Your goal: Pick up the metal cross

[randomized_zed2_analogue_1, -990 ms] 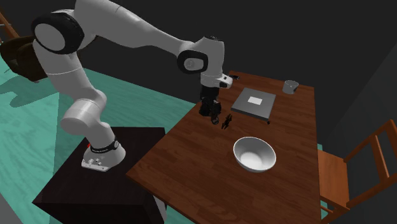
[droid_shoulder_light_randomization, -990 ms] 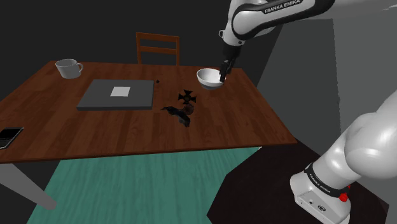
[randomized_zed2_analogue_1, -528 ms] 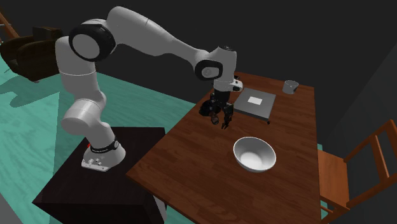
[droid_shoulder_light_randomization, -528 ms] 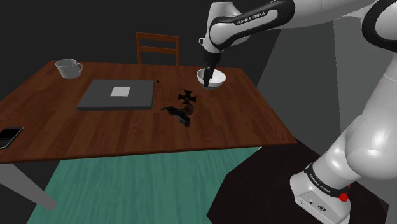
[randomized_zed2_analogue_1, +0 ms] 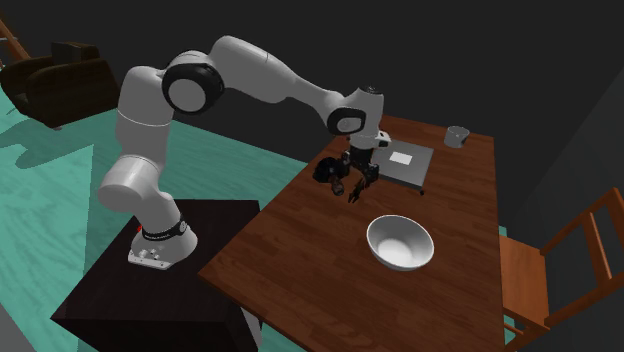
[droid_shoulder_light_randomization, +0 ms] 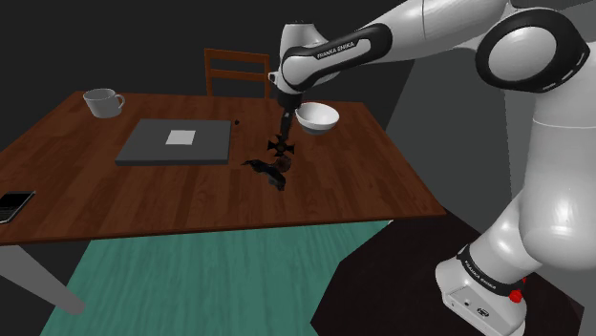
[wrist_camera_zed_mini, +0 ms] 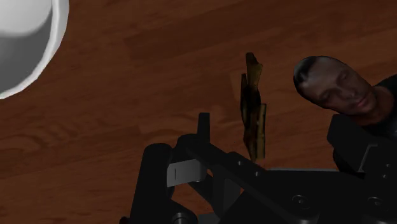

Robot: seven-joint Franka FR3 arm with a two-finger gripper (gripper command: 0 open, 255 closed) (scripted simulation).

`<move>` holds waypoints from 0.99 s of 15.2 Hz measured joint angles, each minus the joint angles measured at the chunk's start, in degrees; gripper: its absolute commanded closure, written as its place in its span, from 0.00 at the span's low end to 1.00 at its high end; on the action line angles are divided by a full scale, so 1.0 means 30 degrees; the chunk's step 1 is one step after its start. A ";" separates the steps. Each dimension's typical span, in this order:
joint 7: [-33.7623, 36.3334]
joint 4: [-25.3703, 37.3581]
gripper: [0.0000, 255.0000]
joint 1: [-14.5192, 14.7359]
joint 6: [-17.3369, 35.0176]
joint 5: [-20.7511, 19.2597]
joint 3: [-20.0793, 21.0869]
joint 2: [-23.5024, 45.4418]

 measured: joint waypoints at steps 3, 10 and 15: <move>-0.0127 0.0148 0.00 0.0026 0.0440 -0.0024 0.0039 0.0583; -0.0160 -0.0179 1.00 0.0032 0.1401 -0.0052 0.0025 0.1211; -0.0167 -0.0180 1.00 0.0028 0.1423 -0.0051 0.0025 0.1219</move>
